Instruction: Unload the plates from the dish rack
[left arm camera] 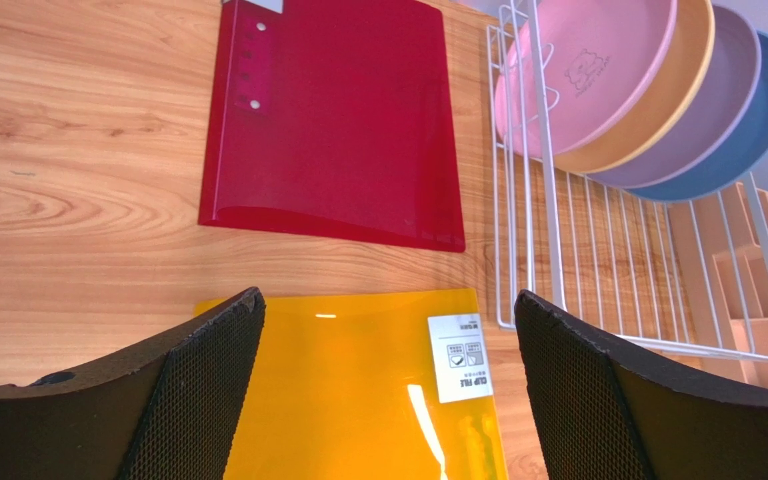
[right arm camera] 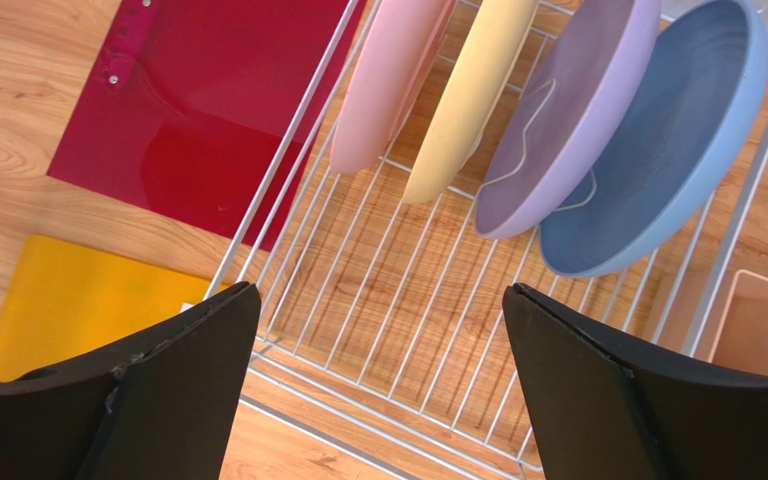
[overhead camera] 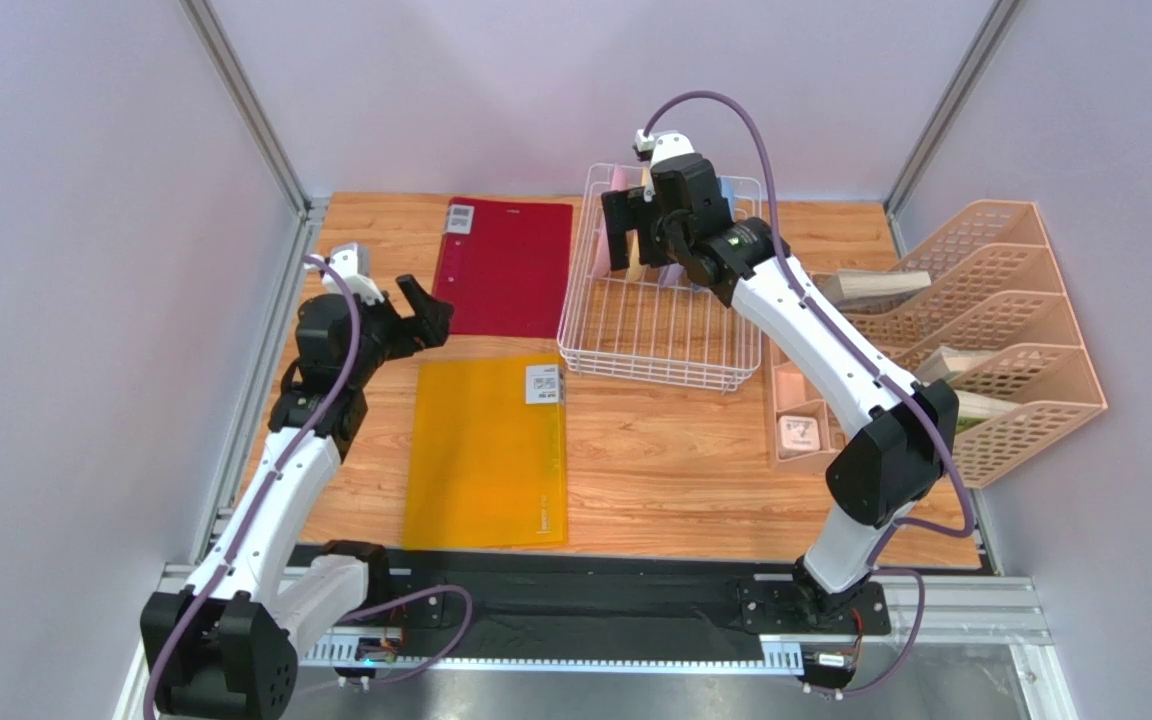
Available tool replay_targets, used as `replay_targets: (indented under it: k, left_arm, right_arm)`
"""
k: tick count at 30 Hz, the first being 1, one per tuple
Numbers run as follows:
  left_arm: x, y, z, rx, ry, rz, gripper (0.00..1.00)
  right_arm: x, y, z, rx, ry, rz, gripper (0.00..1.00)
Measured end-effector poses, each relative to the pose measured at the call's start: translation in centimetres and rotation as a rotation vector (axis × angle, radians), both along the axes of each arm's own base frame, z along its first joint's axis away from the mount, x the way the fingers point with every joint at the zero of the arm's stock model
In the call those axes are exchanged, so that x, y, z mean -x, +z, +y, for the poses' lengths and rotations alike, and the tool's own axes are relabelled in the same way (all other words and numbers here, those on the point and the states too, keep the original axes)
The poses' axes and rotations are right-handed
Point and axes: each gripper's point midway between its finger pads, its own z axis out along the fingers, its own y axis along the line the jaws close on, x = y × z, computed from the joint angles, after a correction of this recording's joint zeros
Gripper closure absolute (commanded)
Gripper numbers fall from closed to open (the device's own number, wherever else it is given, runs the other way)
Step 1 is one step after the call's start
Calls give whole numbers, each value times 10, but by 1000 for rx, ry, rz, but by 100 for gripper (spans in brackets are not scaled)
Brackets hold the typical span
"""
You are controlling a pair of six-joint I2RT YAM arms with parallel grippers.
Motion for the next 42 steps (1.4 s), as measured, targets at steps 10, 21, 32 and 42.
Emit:
replay_targets:
  k: [10, 21, 32, 42]
  left_arm:
    - [9, -15, 8, -28, 33, 4, 0]
    - [15, -40, 21, -80, 84, 42, 0]
    - [15, -42, 24, -99, 93, 41, 0]
    - [16, -49, 26, -104, 100, 59, 0]
  right_arm:
    - [-13, 17, 17, -10, -2, -74, 1]
    - [-65, 10, 63, 24, -56, -121, 20]
    - [-92, -31, 56, 184, -215, -132, 31]
    - [-105, -63, 46, 274, -296, -128, 43]
